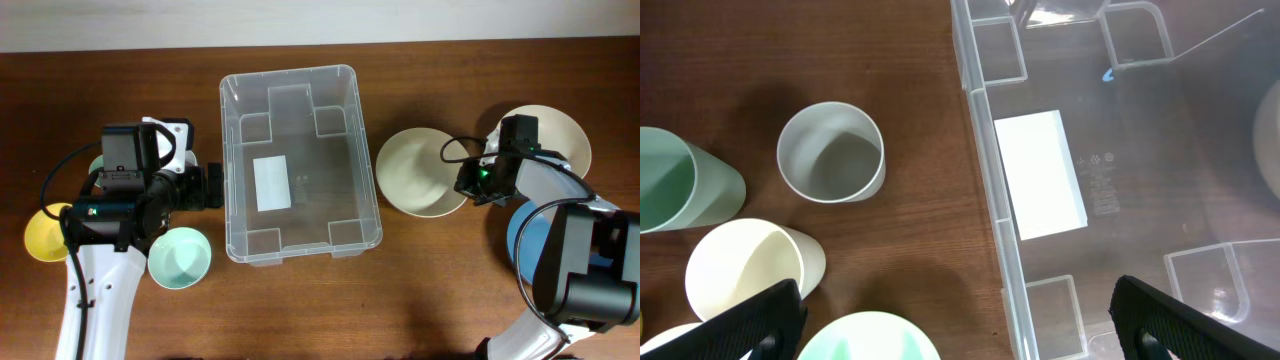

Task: Pack container
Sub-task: 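Lift the cream bowl with the right gripper over the bin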

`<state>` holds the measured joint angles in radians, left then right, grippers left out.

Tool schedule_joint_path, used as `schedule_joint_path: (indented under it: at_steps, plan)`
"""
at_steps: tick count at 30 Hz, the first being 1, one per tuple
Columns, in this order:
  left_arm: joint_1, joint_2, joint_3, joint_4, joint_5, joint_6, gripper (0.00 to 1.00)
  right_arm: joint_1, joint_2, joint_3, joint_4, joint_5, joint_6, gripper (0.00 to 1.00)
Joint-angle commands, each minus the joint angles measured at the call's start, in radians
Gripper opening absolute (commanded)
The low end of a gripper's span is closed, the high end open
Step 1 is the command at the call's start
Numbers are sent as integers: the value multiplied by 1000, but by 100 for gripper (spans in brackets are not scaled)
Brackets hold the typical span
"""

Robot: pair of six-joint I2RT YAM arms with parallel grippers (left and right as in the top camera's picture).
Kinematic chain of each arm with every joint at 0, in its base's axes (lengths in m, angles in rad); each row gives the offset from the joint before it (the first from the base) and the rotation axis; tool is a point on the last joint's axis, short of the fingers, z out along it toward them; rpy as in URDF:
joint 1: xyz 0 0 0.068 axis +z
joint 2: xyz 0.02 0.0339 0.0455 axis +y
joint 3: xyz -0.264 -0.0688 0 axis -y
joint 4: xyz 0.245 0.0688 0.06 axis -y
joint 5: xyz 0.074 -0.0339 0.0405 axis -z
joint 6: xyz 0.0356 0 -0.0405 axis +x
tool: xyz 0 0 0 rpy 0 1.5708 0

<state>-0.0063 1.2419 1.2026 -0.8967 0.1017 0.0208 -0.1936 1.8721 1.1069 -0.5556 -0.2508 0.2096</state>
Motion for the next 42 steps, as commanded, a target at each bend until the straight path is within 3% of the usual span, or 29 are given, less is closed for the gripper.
schedule_joint_path:
  at_steps: [1, 13, 27, 32, 37, 42]
  plan:
    - [0, 2, 23, 2, 11, -6, 99, 2, 32, -20, 10, -38, -3, 4]
    - [0, 3, 23, 2, 11, -6, 99, 2, -50, 124, 10, -89, 21, 4]
    - [1, 3, 23, 1, 6, -6, 99, 31, -394, 283, -30, -30, 22, 4]
    - [1, 2, 23, -2, 6, -6, 99, 183, -445, 380, -161, -21, -174, 4]
    - [1, 2, 24, -8, 6, -6, 100, 363, -438, 403, -196, 115, -188, 4]
    - [2, 2, 58, -30, 6, -6, 99, 532, -371, 403, -97, 302, -187, 4]
